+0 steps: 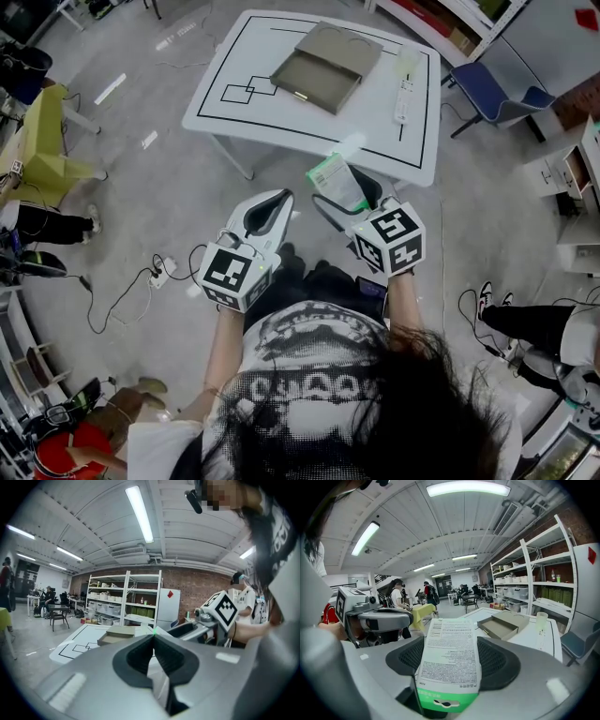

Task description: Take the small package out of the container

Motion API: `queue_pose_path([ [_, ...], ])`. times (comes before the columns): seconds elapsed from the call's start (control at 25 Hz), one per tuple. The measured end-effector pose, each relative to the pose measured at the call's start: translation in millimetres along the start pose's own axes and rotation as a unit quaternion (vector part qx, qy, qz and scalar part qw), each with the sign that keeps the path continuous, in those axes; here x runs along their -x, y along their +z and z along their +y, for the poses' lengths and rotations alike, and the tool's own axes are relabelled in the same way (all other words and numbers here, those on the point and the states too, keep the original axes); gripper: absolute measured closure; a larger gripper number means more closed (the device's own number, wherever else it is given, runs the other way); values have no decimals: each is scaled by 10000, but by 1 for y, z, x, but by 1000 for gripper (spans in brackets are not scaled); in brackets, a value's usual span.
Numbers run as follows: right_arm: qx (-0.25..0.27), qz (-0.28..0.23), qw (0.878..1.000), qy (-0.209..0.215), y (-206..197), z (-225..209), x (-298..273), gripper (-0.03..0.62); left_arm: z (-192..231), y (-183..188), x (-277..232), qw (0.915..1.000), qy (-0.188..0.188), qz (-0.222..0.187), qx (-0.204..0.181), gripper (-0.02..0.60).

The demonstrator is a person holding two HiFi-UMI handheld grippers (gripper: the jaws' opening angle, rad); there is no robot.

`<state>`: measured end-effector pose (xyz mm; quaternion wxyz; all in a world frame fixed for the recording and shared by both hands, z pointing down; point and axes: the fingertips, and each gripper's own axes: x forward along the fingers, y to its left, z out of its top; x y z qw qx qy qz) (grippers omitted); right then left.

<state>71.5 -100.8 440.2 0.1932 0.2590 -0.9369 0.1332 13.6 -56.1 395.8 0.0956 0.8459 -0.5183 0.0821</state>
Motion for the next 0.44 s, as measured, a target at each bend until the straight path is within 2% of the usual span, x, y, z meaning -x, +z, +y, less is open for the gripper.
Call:
queue_pose_path([
  [0.44,65,-103,9999,30,-6,-15,13,234,-19,-5,-7,9999,101,-59,-65,581],
])
